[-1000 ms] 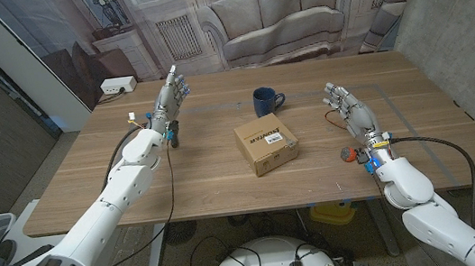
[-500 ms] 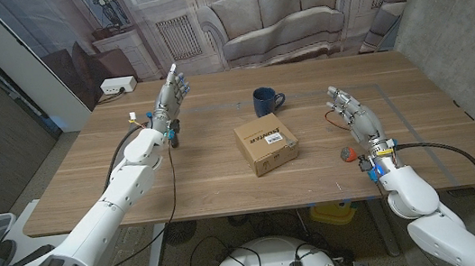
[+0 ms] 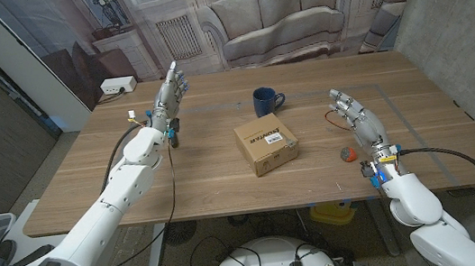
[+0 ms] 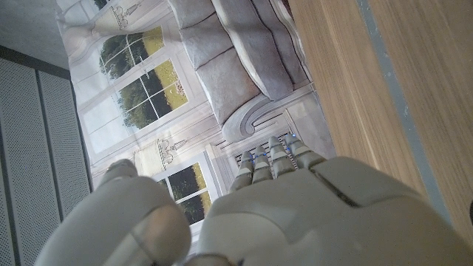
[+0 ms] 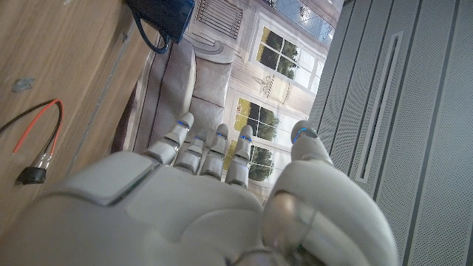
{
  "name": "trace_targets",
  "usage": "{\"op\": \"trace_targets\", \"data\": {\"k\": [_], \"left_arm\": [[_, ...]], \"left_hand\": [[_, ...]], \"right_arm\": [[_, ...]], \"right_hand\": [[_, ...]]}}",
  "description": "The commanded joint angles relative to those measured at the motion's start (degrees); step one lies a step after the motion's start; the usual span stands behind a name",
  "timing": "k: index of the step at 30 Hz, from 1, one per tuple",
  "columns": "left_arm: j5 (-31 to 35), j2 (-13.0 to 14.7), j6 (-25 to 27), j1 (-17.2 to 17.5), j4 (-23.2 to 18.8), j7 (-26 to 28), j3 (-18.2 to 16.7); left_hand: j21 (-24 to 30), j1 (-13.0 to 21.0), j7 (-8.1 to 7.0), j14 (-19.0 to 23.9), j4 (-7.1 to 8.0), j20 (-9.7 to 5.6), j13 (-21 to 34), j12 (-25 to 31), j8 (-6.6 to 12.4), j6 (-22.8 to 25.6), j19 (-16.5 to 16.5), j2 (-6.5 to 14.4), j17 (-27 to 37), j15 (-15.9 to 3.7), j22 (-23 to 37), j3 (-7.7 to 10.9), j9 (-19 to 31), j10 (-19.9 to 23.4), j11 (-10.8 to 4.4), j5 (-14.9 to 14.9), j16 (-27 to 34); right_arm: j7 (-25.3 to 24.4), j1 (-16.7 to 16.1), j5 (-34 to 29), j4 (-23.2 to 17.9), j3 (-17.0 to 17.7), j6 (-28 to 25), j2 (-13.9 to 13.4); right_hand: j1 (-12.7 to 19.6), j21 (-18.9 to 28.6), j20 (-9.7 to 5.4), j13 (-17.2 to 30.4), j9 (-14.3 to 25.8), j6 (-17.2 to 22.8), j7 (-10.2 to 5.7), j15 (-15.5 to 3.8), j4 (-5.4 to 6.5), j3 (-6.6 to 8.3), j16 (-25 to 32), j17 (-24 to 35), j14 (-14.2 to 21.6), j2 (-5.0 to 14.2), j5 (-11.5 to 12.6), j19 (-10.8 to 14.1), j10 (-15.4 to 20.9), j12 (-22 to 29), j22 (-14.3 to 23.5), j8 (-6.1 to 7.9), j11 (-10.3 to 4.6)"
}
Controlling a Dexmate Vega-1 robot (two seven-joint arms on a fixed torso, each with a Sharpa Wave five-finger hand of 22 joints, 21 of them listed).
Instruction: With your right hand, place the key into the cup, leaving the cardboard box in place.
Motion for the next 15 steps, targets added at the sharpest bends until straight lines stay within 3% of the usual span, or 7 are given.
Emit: {"op": "trace_targets", "data": {"k": [1,8,15], "left_arm": [[0.88,1.03,1.02,1.02,-2.90,1.79,-0.52],[1.17,0.74,1.16,0.79,-2.71,1.73,-0.09],[1.40,0.20,1.14,-0.07,-1.66,1.13,0.53]], "left_hand": [[-0.16,0.32,0.12,-0.13,0.02,-0.90,0.22,0.02,0.30,0.16,0.25,0.15,0.25,0.02,0.21,-0.16,0.33,0.47,-0.27,-0.19,0.04],[-0.20,0.38,0.10,0.00,0.02,-0.76,0.23,-0.03,0.25,0.21,0.18,0.20,0.25,-0.01,0.21,-0.23,0.33,0.51,-0.33,-0.22,0.06],[-0.22,0.44,0.12,0.01,0.02,-0.71,0.23,-0.09,0.21,0.31,0.16,0.27,0.26,-0.12,0.22,-0.31,0.34,0.55,-0.30,-0.25,0.02]], "right_arm": [[-1.85,-1.67,-3.90,1.35,1.42,3.45,1.92],[-3.14,-2.42,-7.03,2.54,2.52,5.51,3.35],[-6.58,-3.69,-13.08,2.42,4.38,5.97,5.71]], "right_hand": [[2.79,-0.32,-1.35,0.18,0.22,2.36,-1.16,-0.36,-0.16,0.79,0.30,0.17,1.31,-0.47,-0.43,1.47,1.23,0.42,0.34,0.66,-0.66],[9.06,-0.84,-1.65,0.16,0.21,5.91,-3.70,-1.15,-0.55,1.95,0.19,0.14,2.85,-1.74,-0.12,2.89,2.53,0.51,0.34,1.25,-1.63],[15.31,-1.06,-2.24,0.12,0.26,9.95,-4.22,-2.40,-0.07,2.28,0.23,0.11,5.07,-3.63,0.18,5.31,4.84,0.86,0.52,1.46,-4.53]]}}
